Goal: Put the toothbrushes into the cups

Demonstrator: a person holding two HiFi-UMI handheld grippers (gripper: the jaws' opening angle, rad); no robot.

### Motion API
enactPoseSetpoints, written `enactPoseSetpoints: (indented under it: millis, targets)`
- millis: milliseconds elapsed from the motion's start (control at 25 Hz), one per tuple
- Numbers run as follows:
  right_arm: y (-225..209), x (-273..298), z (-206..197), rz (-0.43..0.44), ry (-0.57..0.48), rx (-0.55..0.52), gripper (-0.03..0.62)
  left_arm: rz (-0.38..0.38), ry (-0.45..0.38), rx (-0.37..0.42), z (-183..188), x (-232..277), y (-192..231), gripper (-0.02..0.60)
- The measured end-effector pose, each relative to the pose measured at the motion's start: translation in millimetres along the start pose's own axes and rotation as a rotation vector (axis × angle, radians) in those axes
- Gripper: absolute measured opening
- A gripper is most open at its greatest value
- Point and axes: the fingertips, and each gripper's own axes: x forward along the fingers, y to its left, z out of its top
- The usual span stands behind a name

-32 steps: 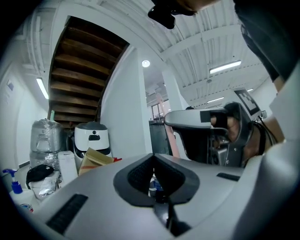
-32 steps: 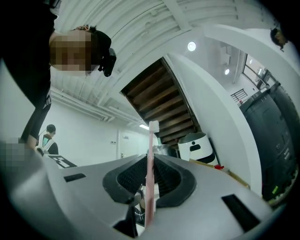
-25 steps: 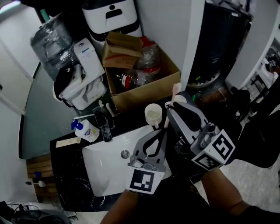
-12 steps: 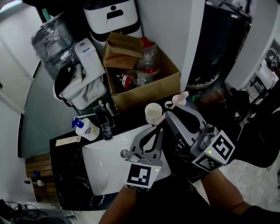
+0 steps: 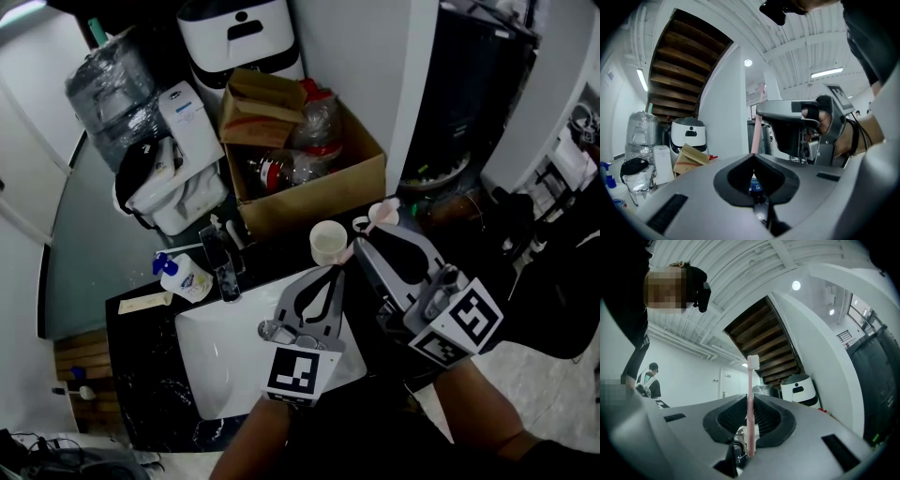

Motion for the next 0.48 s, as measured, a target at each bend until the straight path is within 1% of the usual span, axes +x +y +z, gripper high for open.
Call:
enactPoseSetpoints:
  millis: [160,240,320,400,480]
  targets:
    - [-5.2,3.3,-10.9,-0.010,0.037,-0.076,0.060,0.039,0.017,0.026,-2.0,1.5,16.2,0.009]
    - [-8.7,4.8,-16.2,-0.012,0.051,-0.102,0.060,0.060,0.010,0.018,-2.1,2.9,25.3,0.009]
    - [-12.4,7.5,-19.1,-0.012,0.050,-0.106,0.060,0.077,0.000,0.008,-1.8,5.7,34.5,0.009]
    - [-14.9,10.4,-22.3,-0.009,0.047,-0.103,0.060,0.089,0.001,0.015,-2.7,8.3,41.8,0.009]
    - [-16.5,13.9,-22.8,-0.002,0.033,-0.075,0.060,0.099,0.008,0.025,-4.9,11.5,46.3,0.009]
